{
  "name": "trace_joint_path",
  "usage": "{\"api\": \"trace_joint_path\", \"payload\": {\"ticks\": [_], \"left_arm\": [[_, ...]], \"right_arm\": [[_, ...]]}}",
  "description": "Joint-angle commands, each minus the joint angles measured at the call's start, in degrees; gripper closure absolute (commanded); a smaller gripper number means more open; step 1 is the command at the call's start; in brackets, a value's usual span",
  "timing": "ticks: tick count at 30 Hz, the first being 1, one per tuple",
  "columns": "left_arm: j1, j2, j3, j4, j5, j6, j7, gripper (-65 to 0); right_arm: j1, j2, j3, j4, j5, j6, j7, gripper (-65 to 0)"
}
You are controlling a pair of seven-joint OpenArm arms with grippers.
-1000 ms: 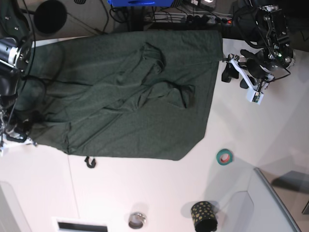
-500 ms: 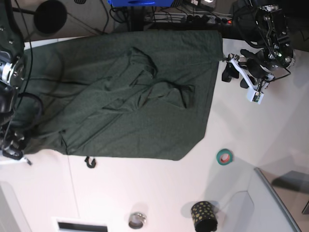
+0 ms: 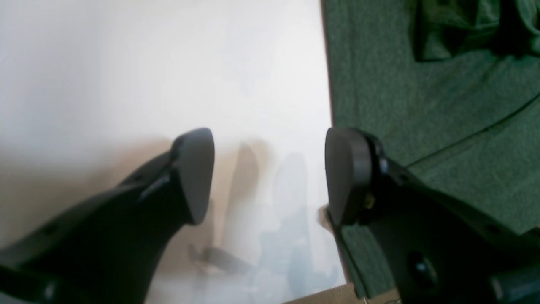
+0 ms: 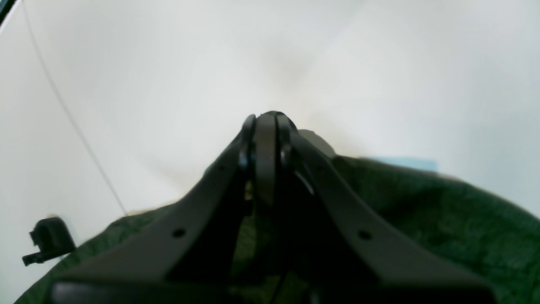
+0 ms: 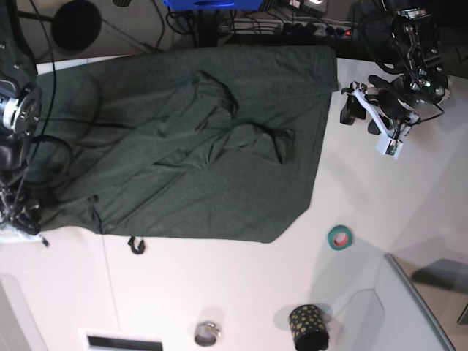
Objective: Layout the t-shirt on the table in an organized manner, then fold the t-shirt properly
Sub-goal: 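Pull the grasped hem with the right gripper outward to flatten the shirt, then move the left gripper over the shirt and grasp fabric near the middle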
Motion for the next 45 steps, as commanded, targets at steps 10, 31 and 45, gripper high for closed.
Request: {"api": "trace_joint_path", "payload": {"ticks": [10, 31, 45], "left_arm": [[-0.15, -0.63, -0.29, 0.79, -0.55, -0.32, -0.93, -39.7], [2.13, 5.26, 7.62, 8.53, -0.55, -0.32, -0.84, -39.7], [2.66, 5.26, 8.59, 7.74, -0.55, -0.32, -0.93, -39.7]], "right_arm": [[1.93, 1.36, 0.27, 0.97, -5.88, -4.81, 4.39, -34.4], [-0.09, -6.90, -9.58, 12.76, -14.50, 14.88, -16.01, -0.5], [1.22, -6.99, -9.40, 0.89, -14.14, 9.26, 4.12, -0.9]]}}
